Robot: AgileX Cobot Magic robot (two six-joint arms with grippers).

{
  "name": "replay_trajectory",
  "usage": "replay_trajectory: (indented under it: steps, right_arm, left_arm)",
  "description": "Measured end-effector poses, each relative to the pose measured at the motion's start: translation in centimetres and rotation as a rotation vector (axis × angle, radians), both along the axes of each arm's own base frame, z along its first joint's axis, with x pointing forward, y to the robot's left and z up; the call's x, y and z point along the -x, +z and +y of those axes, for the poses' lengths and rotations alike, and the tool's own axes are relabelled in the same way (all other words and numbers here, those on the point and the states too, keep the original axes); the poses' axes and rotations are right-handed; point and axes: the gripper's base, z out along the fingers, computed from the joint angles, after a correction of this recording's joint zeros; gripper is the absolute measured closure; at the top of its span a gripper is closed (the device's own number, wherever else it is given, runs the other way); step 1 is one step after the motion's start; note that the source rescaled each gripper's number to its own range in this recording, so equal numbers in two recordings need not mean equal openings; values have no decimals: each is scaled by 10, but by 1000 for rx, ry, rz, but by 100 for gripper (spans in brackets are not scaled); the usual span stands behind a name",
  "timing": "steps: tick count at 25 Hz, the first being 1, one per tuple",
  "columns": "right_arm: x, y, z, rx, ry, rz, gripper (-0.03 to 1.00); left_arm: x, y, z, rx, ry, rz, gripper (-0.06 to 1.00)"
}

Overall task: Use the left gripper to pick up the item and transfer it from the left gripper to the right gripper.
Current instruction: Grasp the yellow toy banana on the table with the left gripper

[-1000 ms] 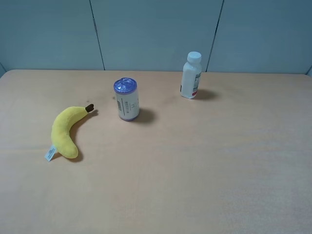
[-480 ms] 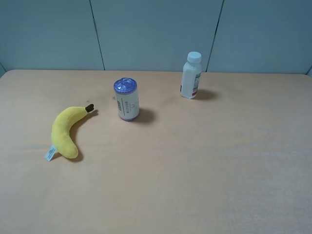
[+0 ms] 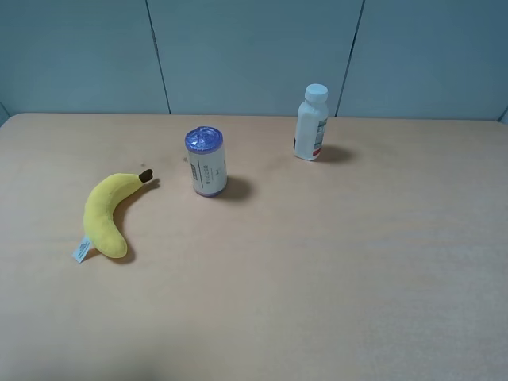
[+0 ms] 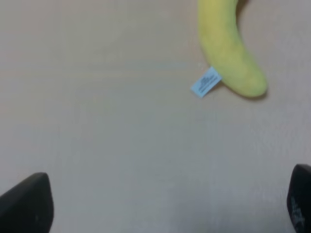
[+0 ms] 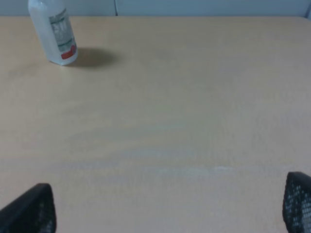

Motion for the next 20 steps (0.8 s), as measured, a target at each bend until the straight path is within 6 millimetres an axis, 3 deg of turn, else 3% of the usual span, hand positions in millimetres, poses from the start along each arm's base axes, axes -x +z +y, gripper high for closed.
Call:
replay_trajectory:
  steps: [10, 20]
  right_arm:
    - [0, 0, 0, 0, 0, 0, -3]
    - [0, 0, 0, 0, 0, 0, -3]
  left_arm:
    - [-80, -52, -35, 34, -25, 284, 1]
    - [-138, -133, -80, 25, -8, 420, 2]
